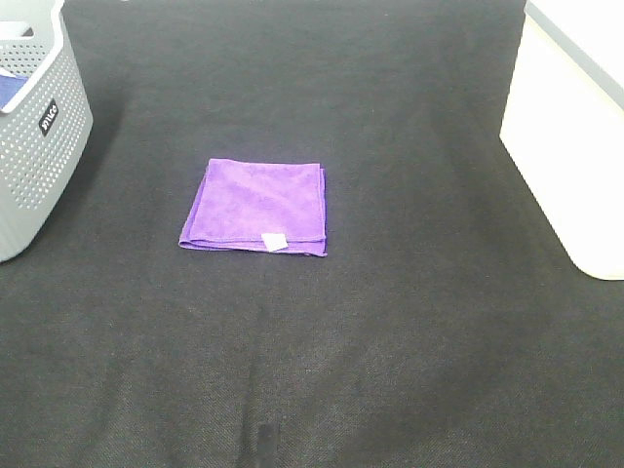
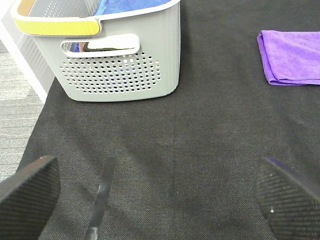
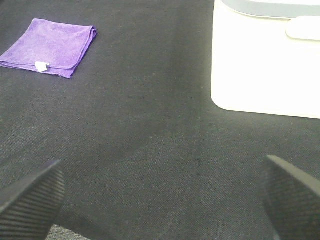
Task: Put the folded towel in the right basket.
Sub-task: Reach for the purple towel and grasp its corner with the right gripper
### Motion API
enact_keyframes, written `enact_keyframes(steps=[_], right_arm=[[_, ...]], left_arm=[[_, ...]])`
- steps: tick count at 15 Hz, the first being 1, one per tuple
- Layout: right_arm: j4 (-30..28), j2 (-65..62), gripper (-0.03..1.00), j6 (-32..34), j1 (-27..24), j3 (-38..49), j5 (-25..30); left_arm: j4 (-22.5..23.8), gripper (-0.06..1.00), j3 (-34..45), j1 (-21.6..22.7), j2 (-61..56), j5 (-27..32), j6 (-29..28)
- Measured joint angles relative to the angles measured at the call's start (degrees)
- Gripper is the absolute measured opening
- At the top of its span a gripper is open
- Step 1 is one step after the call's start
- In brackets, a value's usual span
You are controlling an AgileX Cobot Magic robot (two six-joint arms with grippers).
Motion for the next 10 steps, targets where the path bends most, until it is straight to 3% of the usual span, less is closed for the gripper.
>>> enact_keyframes(steps=[10], right_arm=[[0.0,0.0,0.96,0.0,0.0,0.0,0.0]], left_arm=[[0.0,0.99,0.0,0.0,0.0,0.0,0.0]])
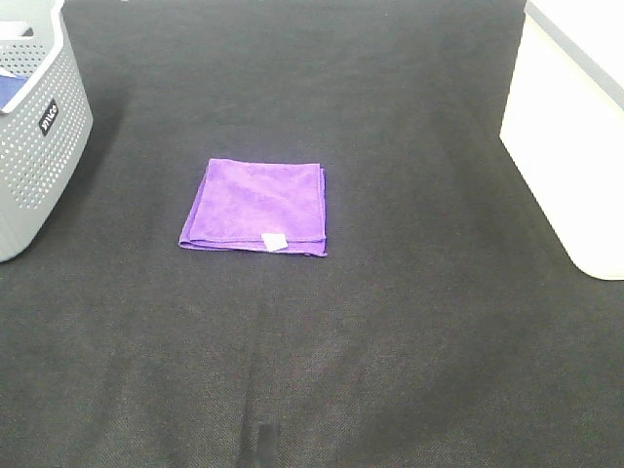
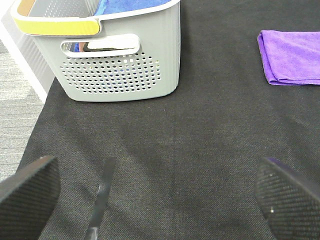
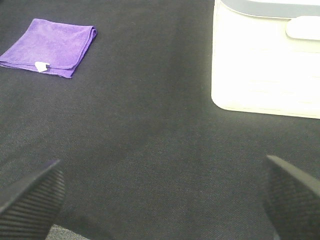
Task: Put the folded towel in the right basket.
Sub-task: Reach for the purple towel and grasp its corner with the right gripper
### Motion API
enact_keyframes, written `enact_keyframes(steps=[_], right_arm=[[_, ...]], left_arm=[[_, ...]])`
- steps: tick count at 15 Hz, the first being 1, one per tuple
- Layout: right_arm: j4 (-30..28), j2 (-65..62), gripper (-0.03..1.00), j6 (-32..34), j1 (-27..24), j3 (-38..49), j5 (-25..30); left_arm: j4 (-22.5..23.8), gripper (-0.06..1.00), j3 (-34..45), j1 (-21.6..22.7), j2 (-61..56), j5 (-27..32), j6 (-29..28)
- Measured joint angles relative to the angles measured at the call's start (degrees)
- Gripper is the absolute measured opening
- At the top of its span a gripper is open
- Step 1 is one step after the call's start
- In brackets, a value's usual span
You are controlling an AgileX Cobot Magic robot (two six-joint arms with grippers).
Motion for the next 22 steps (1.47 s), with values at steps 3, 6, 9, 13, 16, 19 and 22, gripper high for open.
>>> enact_keyframes(steps=[3,6,9,13,16,19,22], right_arm=[[0.0,0.0,0.96,0.0,0.0,0.0,0.0],[0.0,0.0,0.96,0.0,0.0,0.0,0.0],[0.0,0.0,0.96,0.0,0.0,0.0,0.0],[0.0,0.0,0.96,0.0,0.0,0.0,0.0],[0.0,0.0,0.96,0.0,0.0,0.0,0.0],[0.0,0.0,0.96,0.0,0.0,0.0,0.0],[0.0,0.0,0.96,0.0,0.0,0.0,0.0]], left_arm=[[0.0,0.99,0.0,0.0,0.0,0.0,0.0],[0.0,0.99,0.0,0.0,0.0,0.0,0.0],[0.0,0.99,0.0,0.0,0.0,0.0,0.0],[0.0,0.99,0.0,0.0,0.0,0.0,0.0],[0.0,0.99,0.0,0.0,0.0,0.0,0.0],[0.0,0.99,0.0,0.0,0.0,0.0,0.0],[0.0,0.99,0.0,0.0,0.0,0.0,0.0]])
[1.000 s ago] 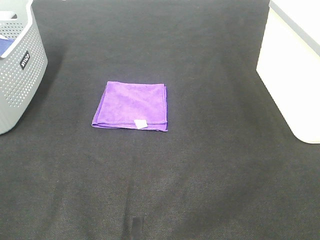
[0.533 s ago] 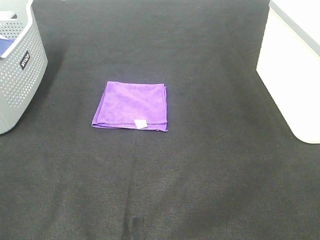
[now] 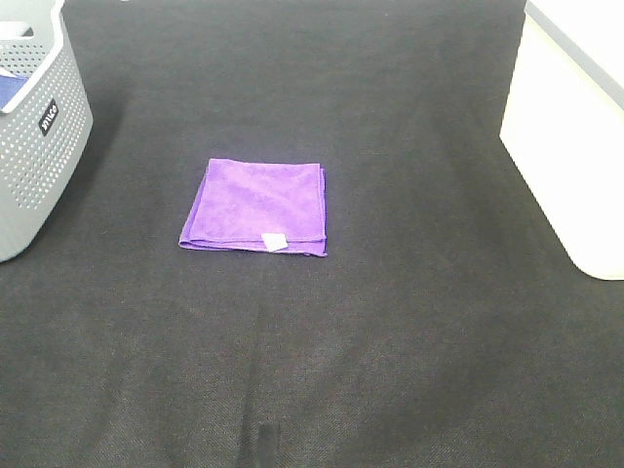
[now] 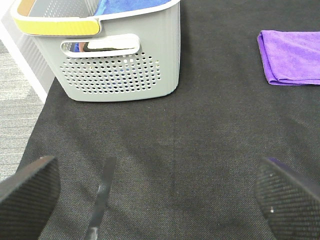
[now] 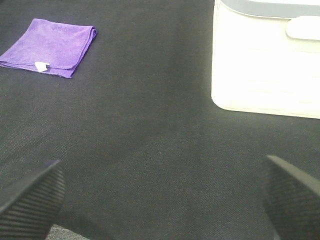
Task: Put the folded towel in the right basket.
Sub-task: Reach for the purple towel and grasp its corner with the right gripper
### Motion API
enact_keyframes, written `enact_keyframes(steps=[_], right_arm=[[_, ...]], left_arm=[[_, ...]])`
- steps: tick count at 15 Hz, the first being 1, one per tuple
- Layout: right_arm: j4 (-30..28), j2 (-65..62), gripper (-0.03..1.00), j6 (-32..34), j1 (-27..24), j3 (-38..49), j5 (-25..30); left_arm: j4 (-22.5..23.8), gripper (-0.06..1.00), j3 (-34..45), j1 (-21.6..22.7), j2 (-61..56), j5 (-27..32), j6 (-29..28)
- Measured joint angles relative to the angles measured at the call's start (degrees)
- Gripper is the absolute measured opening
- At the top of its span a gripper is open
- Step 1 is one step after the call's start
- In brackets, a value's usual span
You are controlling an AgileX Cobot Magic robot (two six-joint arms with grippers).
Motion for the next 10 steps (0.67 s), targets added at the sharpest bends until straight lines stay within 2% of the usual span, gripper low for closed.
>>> enact_keyframes(steps=[10], right_arm=[[0.0,0.0,0.96,0.0,0.0,0.0,0.0]], left_arm=[[0.0,0.99,0.0,0.0,0.0,0.0,0.0]])
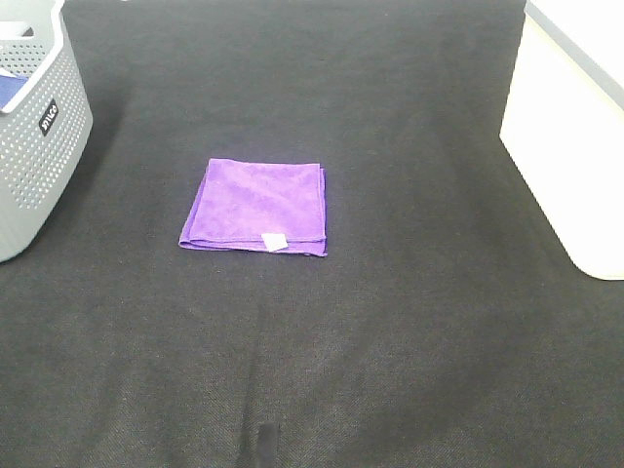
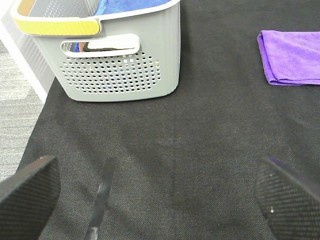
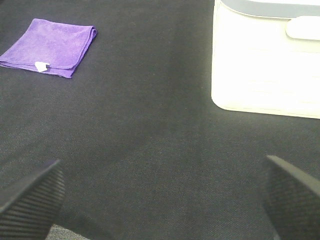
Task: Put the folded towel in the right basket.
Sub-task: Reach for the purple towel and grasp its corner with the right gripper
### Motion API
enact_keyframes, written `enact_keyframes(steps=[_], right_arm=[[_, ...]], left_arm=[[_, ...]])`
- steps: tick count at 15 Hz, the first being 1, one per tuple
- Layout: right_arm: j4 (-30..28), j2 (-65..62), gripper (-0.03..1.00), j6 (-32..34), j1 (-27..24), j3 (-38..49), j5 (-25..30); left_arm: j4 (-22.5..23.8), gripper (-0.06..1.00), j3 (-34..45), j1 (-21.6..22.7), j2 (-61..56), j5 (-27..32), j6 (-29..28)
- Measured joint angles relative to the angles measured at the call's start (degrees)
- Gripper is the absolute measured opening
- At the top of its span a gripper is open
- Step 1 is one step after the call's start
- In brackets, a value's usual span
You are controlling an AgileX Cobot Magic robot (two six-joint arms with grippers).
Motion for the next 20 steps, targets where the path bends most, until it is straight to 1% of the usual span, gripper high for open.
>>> enact_keyframes(steps=[11,13,16,18,20], right_arm=[[0.0,0.97,0.96,0.0,0.0,-0.29,-0.06],[0.4,17.13,0.96,0.23,0.0,-7.16,-0.46],[3.9,43.95,0.96,2.46,0.0,-21.03,2.06],[8.08,58.04,0.96,2.52,0.0,-30.08,2.58],[12.61,68.47,0.96,0.52,0.0,-36.15,2.52]], left_arm=[[0.0,0.99,0.0,0.0,0.0,0.0,0.0],[0.0,0.99,0.0,0.0,0.0,0.0,0.0],[0.0,0.99,0.0,0.0,0.0,0.0,0.0],[0.0,0.99,0.0,0.0,0.0,0.0,0.0],[0.0,0.99,0.0,0.0,0.0,0.0,0.0]])
